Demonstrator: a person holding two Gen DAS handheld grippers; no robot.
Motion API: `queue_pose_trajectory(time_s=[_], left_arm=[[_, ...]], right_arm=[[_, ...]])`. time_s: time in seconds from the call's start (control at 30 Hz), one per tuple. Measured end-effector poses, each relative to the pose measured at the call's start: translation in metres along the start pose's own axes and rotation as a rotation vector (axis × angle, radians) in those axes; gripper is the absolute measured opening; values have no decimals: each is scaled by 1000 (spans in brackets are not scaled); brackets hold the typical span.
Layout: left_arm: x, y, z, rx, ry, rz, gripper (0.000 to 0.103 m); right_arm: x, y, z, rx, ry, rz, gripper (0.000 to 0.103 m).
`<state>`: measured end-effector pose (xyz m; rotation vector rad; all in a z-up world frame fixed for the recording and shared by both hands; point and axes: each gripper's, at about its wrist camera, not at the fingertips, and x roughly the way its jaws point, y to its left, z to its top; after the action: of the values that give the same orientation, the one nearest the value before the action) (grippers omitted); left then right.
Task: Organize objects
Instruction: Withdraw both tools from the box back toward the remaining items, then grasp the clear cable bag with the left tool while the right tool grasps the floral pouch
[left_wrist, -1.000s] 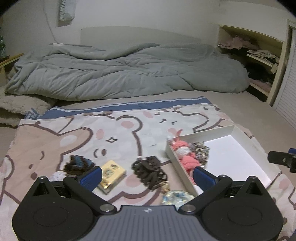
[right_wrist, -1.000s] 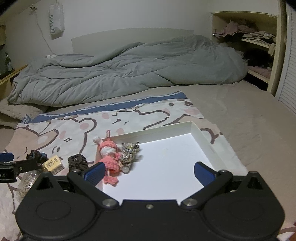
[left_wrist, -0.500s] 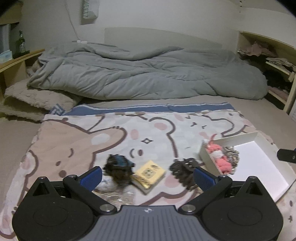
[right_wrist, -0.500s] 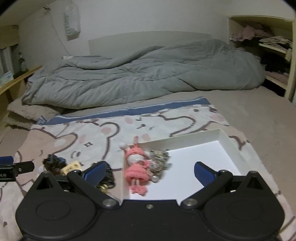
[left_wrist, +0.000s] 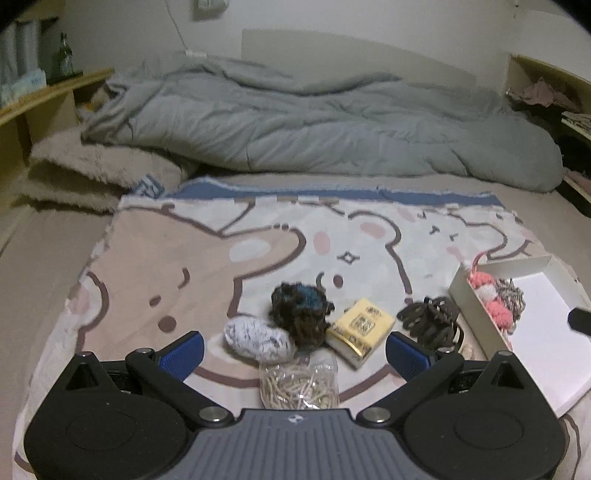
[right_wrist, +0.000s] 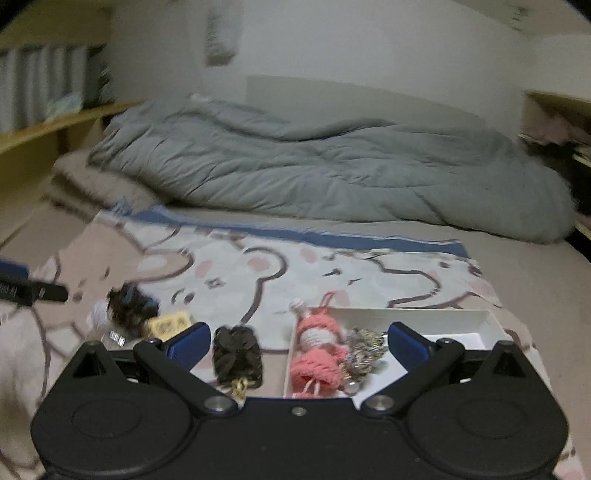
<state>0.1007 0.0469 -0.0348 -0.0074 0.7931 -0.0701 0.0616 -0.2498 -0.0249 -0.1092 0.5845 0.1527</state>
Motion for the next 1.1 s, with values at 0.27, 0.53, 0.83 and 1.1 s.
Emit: queue_pose_trajectory(time_s=[0.27,0.53,0.83,1.1], left_arm=[[34,3,-10,-57,154,-117,103],[61,-5,-15,-15,236,-130,102],[89,-16,-23,37,333,-148,102],[105,-14,-28,87,378,-71,102]], right_arm=[[26,27,-11,-199,101,141,103],[55,49,-34,-505,238,234,100],[75,62,-38,-774,359,415,101],[99,81,-46,-918,547,528,103]])
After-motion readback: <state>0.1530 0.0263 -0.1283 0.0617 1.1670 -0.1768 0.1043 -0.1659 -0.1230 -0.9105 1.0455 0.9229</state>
